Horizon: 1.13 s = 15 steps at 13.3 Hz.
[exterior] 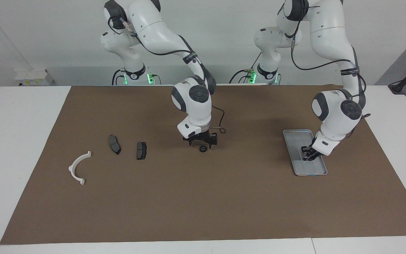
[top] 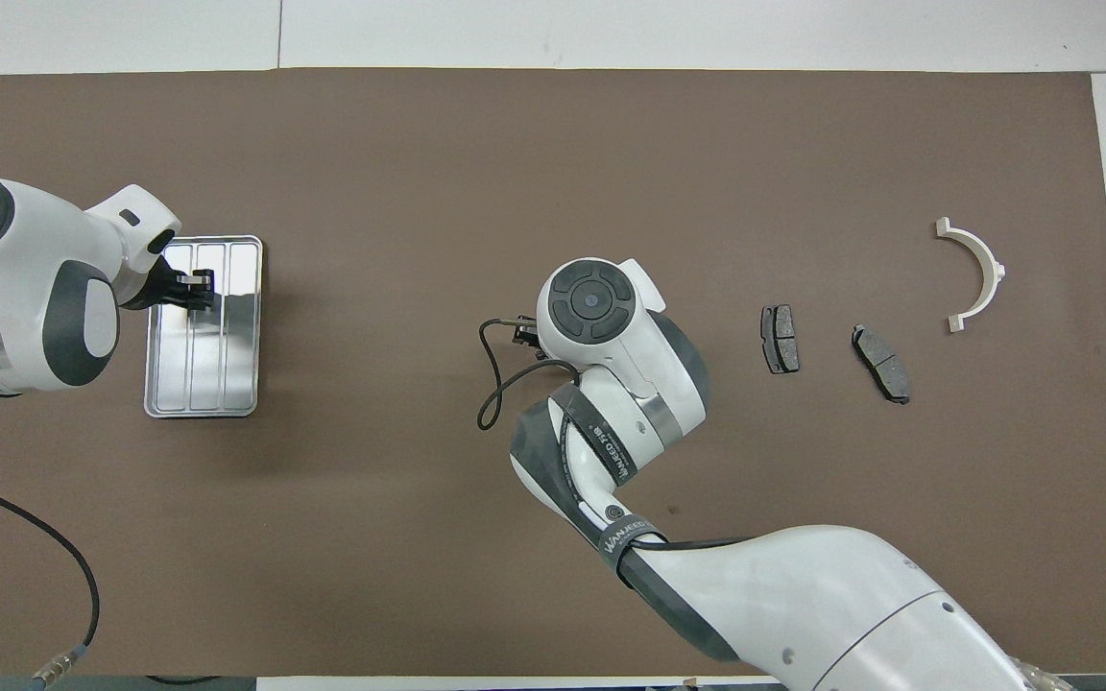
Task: Place bearing gear from tray to pile
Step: 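Grasp the second bearing with the left gripper while the right gripper grasps the first, then lift the second bearing with the left gripper while the right gripper carries the first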
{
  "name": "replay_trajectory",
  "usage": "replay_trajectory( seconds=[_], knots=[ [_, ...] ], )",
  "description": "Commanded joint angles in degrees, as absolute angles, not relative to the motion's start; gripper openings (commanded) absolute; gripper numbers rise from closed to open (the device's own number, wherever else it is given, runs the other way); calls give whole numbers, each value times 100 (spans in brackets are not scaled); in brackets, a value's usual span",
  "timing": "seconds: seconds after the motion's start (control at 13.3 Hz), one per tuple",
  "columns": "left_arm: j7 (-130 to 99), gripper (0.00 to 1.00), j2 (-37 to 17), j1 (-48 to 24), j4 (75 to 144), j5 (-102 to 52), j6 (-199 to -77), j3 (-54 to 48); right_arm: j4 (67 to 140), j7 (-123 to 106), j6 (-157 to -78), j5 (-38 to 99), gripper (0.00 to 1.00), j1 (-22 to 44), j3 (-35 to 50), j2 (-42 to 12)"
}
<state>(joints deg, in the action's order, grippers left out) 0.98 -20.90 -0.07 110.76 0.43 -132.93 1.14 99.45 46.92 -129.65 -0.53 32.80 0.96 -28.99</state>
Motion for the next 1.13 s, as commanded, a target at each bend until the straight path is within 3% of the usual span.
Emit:
replay_trajectory(
  seconds=[0.0, 0.45, 0.6, 0.68, 0.83, 1.05],
  knots=[
    [-9, 9, -1960, -18, 11233, 141, -13334, 123, 9835, 4772, -13043, -18, 98, 3313, 114, -2997],
    [-342, 9, -2030, -88, 10267, -25, -12447, 88, 9853, 4738, -13201, -26, 92, 3428, 114, -3085],
    [-605, 9, -2057, -289, 10012, -324, -12236, 97, 9870, 4633, -13210, -61, 84, 3419, 114, -3111],
    [-815, 9, -2057, -377, 9802, -377, -12052, 97, 9870, 4580, -13210, -62, 75, 3419, 114, -3120],
    [-1421, 9, -2065, -684, 9493, -378, -11743, 88, 9870, 4553, -13201, -62, 48, 3366, 114, -3129],
    [-2213, 9, -2057, -1202, 9492, -378, -11795, 97, 9861, 4500, -13166, -62, 16, 3366, 114, -3129]
  ],
)
